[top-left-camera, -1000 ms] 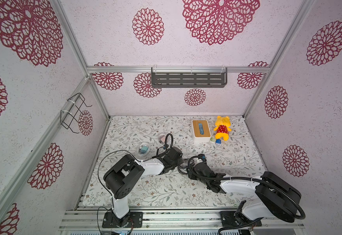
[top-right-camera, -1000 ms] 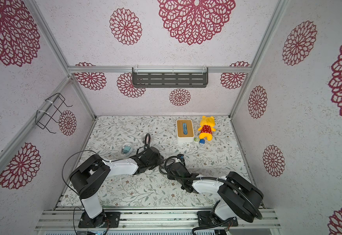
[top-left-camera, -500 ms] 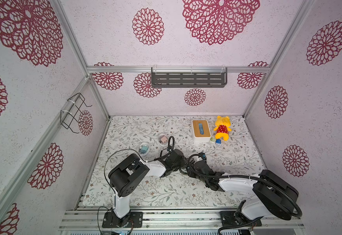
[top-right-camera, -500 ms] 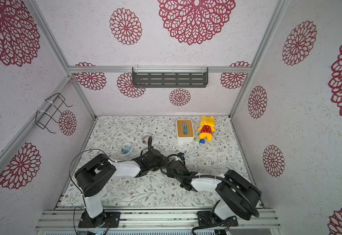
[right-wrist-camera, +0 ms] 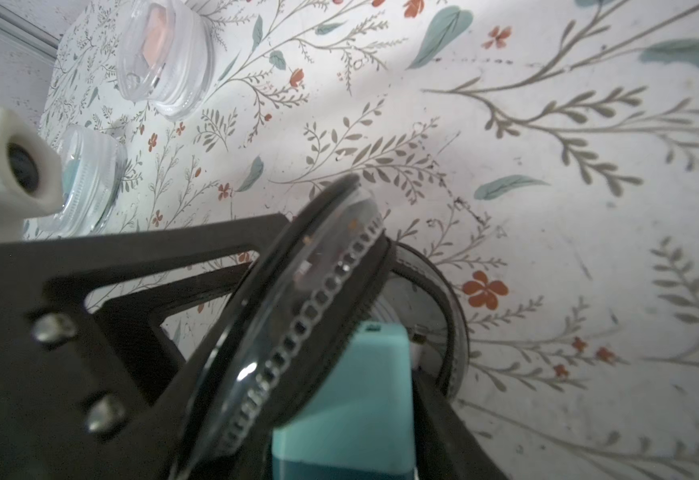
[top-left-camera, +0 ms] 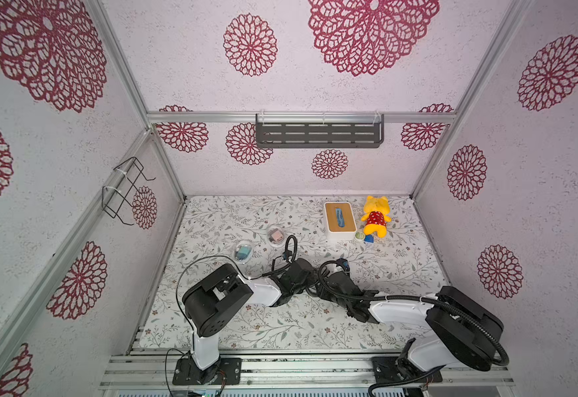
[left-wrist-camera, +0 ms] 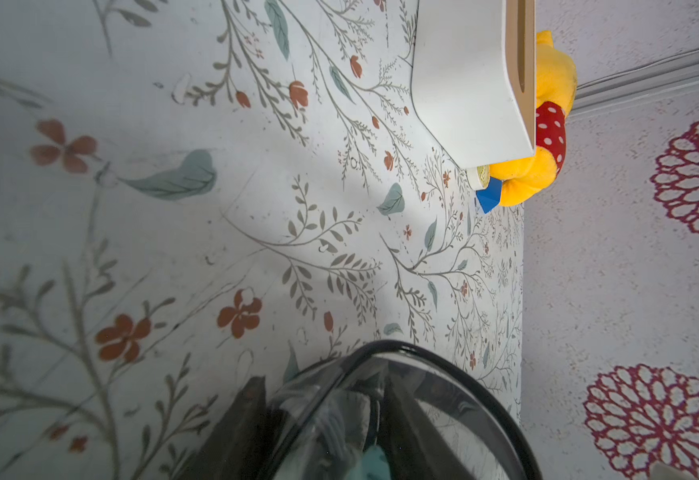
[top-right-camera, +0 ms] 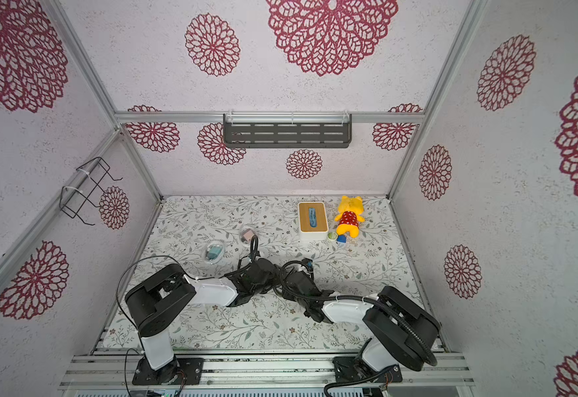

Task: Pack away charging kits
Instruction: Place the plug in the storage bag, then adjust the storage bag at the center of the board.

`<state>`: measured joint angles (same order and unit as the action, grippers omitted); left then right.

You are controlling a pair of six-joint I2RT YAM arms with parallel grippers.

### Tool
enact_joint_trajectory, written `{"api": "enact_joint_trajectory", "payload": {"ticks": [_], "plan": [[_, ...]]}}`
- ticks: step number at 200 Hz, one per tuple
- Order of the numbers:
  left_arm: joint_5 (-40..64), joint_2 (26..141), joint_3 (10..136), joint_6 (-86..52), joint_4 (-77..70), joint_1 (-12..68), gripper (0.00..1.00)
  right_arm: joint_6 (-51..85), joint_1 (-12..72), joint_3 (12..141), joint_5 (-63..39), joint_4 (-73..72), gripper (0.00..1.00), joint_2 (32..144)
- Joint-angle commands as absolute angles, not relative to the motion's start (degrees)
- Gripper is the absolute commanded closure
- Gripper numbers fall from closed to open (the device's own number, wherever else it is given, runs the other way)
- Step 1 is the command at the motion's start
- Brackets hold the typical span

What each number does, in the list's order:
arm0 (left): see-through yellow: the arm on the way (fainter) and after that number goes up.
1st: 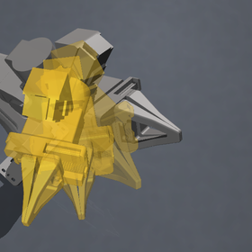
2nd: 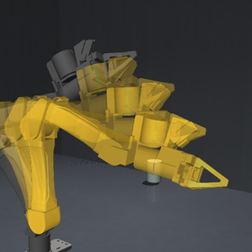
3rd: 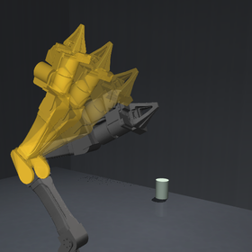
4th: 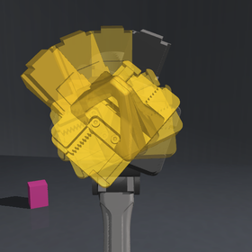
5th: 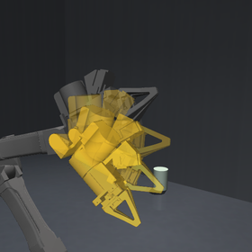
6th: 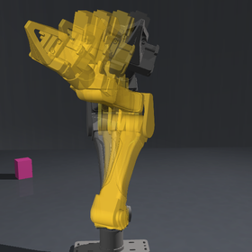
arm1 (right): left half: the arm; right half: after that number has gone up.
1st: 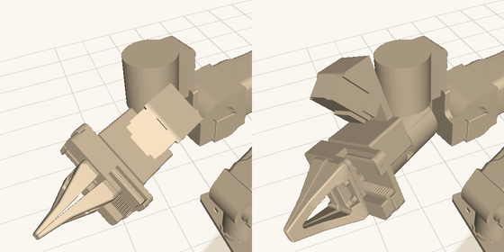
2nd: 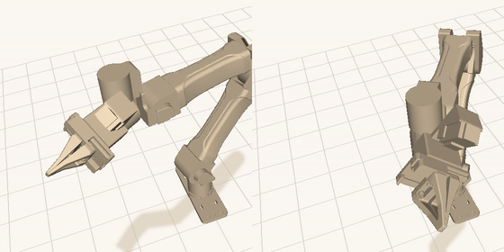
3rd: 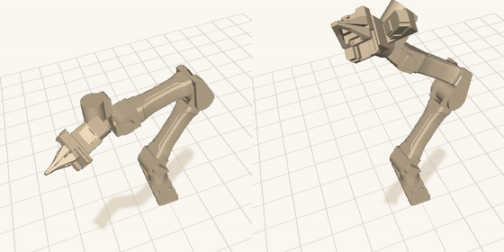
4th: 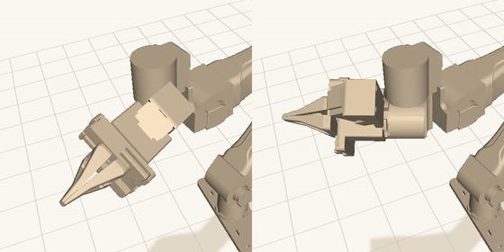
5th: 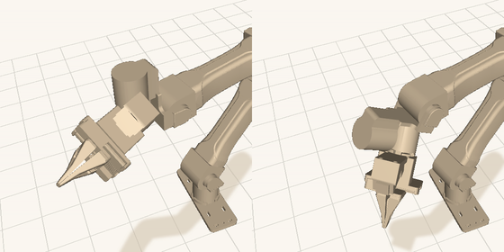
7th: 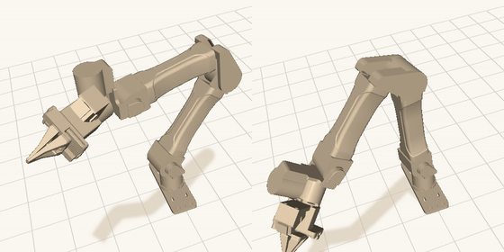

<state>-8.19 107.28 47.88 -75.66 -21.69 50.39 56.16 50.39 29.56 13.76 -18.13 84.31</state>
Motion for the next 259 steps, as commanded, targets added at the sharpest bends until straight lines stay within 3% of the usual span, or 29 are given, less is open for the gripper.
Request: {"api": "enact_joint_trajectory", "payload": {"ticks": [1, 58, 155, 173, 203, 259], "plan": [[-4.67, 108.69, 47.47, -77.0, -25.45, 52.65, 0.53, 57.13, 50.19, 30.64, 13.59, -22.75, 0.45, 84.25], [-5.55, 109.28, 46.0, -78.48, -26.93, 52.76, 0.54, 56.91, 50.12, 30.54, 12.0, -22.29, 0.33, 81.94], [-8.09, 109.08, 45.13, -79.37, -25.07, 53.06, 0.55, 54.77, 50.03, 25.58, 21.61, -1.63, 0.28, 64.08], [-8.22, 108.9, 45.51, -79.17, -24.98, 53.35, 0.55, 54.93, 50.01, 23.4, 22.32, 0.19, 0.32, 60.39], [-8.72, 108.73, 47.05, -78.67, -23.0, 54.04, 0.55, 55.8, 50.01, 19.62, 21.02, -0.78, 0.58, 57.37], [-8.96, 108.82, 47.48, -78.84, -22.68, 54.82, 0.55, 55.83, 49.65, 19.21, 16.8, -7.34, 0.61, 64.52]]}}
